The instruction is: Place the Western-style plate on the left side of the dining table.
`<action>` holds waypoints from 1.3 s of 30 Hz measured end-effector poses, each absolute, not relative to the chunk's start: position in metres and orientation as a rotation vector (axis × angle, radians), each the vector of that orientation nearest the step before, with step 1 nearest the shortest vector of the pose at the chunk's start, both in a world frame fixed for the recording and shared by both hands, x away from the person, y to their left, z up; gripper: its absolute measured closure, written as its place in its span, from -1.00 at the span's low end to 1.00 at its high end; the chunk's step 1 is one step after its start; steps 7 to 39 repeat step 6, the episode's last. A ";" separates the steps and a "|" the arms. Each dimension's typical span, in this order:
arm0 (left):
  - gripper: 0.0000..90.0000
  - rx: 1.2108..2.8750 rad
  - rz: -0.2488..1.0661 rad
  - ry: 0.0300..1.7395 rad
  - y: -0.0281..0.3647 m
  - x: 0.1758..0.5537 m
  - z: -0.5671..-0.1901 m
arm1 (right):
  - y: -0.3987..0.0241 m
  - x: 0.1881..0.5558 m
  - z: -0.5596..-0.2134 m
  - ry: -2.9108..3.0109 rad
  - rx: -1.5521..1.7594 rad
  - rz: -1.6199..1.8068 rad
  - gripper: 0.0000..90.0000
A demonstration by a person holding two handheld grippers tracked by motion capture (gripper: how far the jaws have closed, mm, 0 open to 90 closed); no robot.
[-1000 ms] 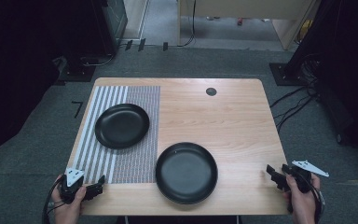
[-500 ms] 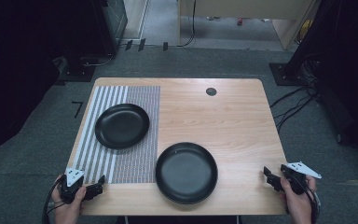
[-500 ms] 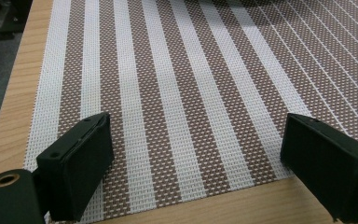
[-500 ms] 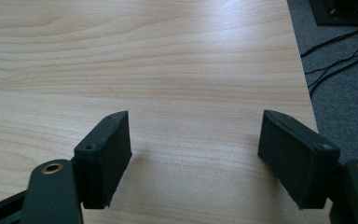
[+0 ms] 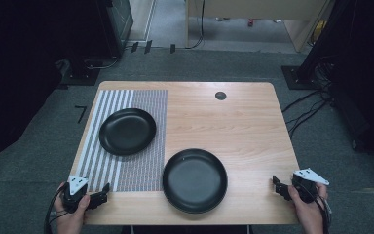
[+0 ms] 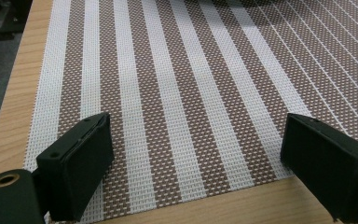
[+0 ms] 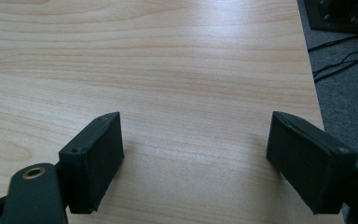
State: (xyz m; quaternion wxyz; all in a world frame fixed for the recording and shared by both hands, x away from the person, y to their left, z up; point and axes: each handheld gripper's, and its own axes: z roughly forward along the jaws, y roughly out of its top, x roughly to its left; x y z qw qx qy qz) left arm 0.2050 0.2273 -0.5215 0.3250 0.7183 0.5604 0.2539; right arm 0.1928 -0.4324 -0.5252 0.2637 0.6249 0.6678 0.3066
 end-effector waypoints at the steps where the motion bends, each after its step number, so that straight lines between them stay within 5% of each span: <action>1: -0.80 1.883 0.665 1.469 0.227 0.205 -0.521 | -0.432 0.193 -0.525 1.810 1.688 0.829 -0.63; 39: -0.80 1.884 0.665 1.469 0.227 0.205 -0.521 | -0.432 0.193 -0.525 1.818 1.687 0.828 -0.67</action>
